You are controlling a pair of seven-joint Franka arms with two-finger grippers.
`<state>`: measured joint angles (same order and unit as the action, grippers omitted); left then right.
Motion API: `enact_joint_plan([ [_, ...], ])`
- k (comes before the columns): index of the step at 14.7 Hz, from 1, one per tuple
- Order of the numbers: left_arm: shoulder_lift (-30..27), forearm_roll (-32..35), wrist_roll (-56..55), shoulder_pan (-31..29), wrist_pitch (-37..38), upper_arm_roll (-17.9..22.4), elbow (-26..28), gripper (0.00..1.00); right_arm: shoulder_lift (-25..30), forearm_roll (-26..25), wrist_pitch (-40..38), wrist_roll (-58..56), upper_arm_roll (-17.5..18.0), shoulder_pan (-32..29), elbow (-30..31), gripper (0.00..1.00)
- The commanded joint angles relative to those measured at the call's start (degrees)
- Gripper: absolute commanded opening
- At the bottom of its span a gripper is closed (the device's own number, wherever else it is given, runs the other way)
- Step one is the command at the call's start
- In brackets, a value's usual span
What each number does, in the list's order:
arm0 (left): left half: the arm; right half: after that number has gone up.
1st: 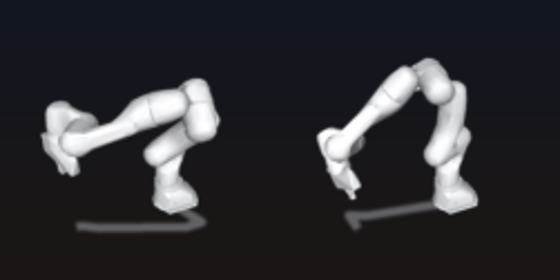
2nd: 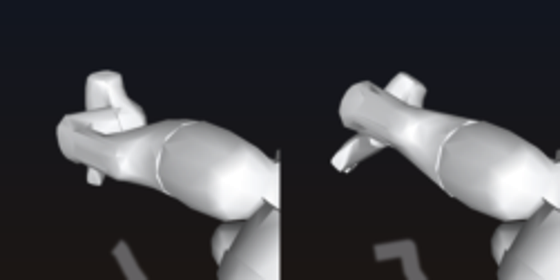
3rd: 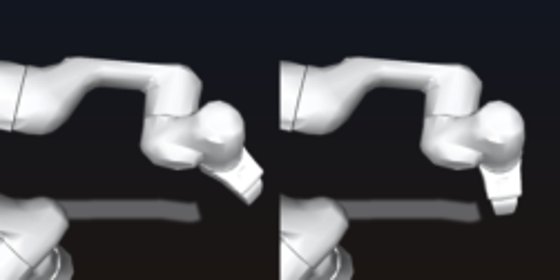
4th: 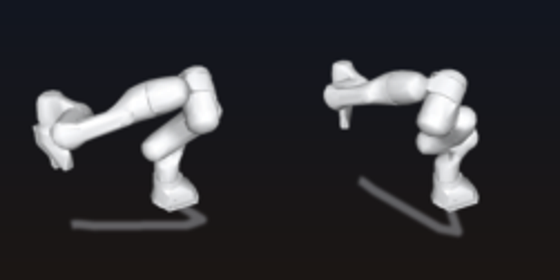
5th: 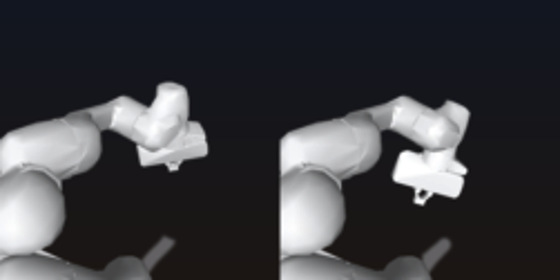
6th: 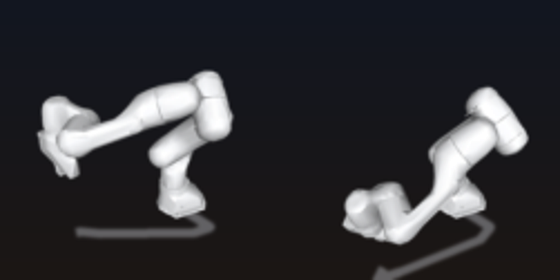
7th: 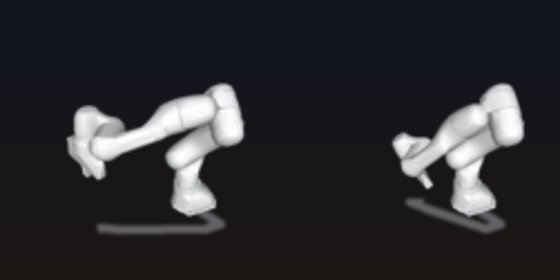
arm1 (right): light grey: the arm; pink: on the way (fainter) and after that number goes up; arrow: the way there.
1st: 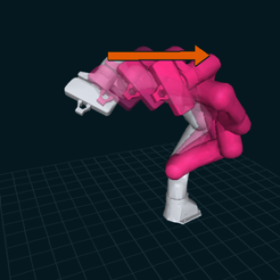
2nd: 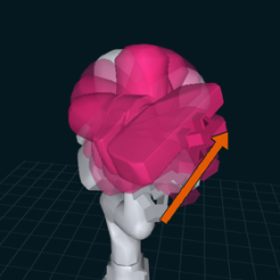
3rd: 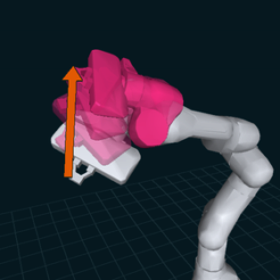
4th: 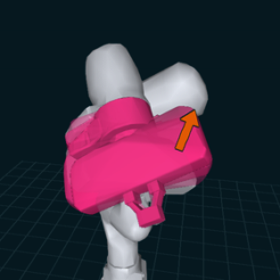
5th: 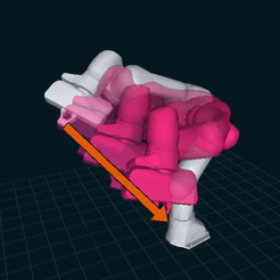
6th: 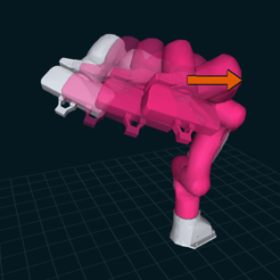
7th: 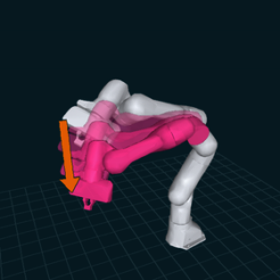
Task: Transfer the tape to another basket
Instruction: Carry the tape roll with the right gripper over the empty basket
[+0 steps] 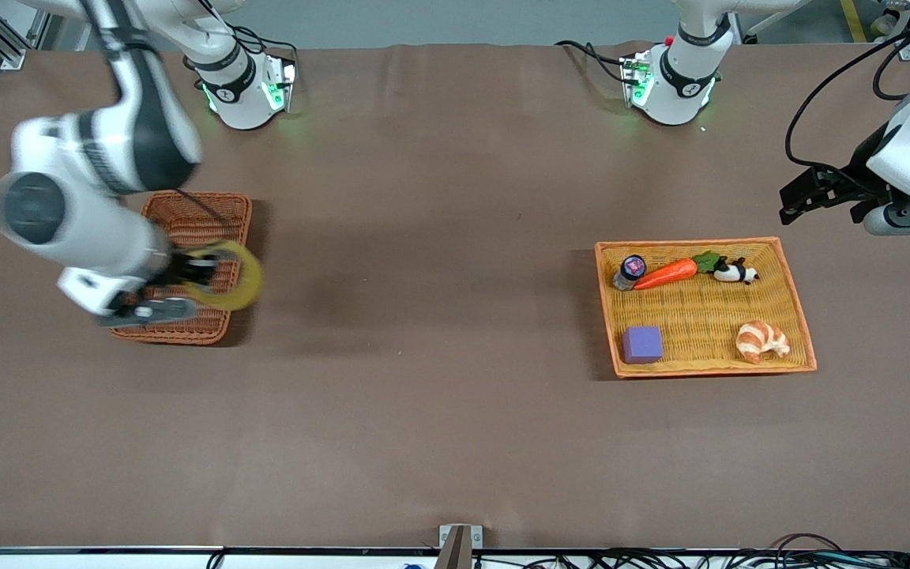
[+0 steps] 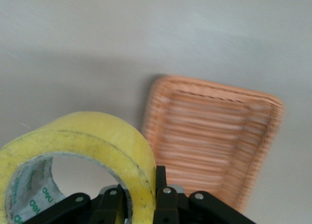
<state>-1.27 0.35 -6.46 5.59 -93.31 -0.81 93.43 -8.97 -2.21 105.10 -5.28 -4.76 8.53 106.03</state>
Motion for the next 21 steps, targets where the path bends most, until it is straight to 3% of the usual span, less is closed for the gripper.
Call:
enact_joint_plan([
  [1,-0.49,0.88,0.66,0.21,1.03,0.11,-0.7,0.99,5.79,1.06,5.89,-9.11,-6.21,0.44,12.32,0.0],
  [4,-0.22,0.88,0.66,0.21,1.03,0.11,-0.71,0.99,7.38,1.06,19.82,-11.06,-9.99,0.26,25.5,0.0],
  [7,-0.05,0.53,0.66,0.21,0.85,0.2,-0.71,0.99,6.68,0.98,32.33,-13.17,-12.63,0.09,33.78,0.0],
  [9,-0.05,0.44,0.66,0.12,0.77,0.29,-0.71,0.99,4.85,1.06,37.96,-13.26,-13.17,-0.09,36.26,0.01],
  [14,0.39,0.53,0.66,0.12,0.68,0.29,-0.71,0.99,0.45,1.06,41.14,-13.26,-13.52,-0.18,36.18,0.04],
  [16,0.48,0.44,0.66,0.12,0.59,0.29,-0.71,0.99,-1.66,0.98,43.69,-13.26,-13.61,-0.18,36.18,0.19],
  [17,0.48,0.53,0.66,0.12,0.5,0.29,-0.79,1.0,-1.93,1.06,43.53,-13.26,-13.61,-0.18,36.09,0.39],
  [18,0.48,0.44,0.66,0.12,0.5,0.29,-0.79,0.99,-1.76,1.06,42.83,-13.09,-13.61,-0.09,35.74,0.66],
  [19,0.57,0.44,0.66,0.12,0.41,0.29,-0.79,1.0,-1.41,0.98,41.78,-13.0,-13.61,-0.09,35.3,1.0],
  [21,0.57,0.44,0.66,0.12,0.41,0.29,-0.79,1.0,-0.01,1.06,33.82,-12.82,-12.91,0.09,30.23,1.0],
])
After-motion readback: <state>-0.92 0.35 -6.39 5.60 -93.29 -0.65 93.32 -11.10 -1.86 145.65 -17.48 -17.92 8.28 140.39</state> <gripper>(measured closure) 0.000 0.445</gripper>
